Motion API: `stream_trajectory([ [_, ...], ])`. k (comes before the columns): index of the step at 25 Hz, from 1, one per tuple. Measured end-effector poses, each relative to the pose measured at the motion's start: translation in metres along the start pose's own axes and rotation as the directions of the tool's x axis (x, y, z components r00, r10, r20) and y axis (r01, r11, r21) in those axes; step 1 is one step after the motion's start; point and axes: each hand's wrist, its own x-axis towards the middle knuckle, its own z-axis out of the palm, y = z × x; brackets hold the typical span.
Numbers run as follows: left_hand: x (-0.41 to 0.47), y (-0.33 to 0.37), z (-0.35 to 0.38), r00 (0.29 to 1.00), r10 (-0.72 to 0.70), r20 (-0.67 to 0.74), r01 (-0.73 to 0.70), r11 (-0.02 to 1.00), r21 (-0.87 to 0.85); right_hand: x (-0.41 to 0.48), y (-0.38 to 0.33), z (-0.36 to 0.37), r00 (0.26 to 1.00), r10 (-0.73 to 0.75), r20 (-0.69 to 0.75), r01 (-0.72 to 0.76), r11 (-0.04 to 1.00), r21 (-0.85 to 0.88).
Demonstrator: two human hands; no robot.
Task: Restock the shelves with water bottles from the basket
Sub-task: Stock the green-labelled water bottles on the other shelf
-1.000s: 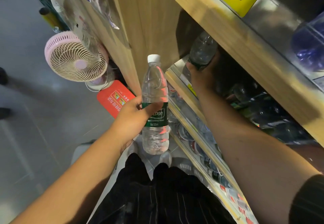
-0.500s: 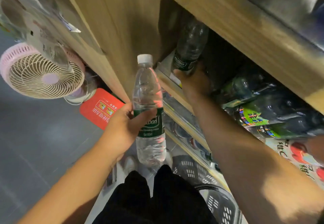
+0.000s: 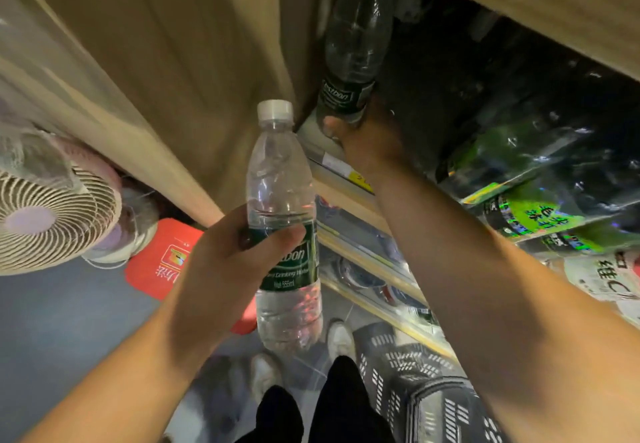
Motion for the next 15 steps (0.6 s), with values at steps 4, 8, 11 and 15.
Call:
stream_trajectory([
  [4,0.009,-0.006,-0.008,0.999,0.029,0.043,-0.03,0.999,0.021,0.026,0.001,0.011,0.997,0.033,-0.069,-0.024,0.992,0.123],
  [8,0.017,-0.013,-0.01,0.998,0.026,0.05,-0.027,0.999,0.019,0.048,0.002,0.019,0.991,0.069,-0.114,-0.053,0.989,0.139],
  [11,0.024,-0.014,-0.006,0.997,0.053,0.06,-0.055,0.998,0.037,0.061,0.005,0.022,0.982,0.058,-0.18,-0.029,0.987,0.159],
  [15,0.034,-0.019,-0.002,0.986,0.137,0.092,-0.146,0.985,0.092,0.075,0.009,0.023,0.982,-0.01,-0.191,0.033,0.992,0.119],
])
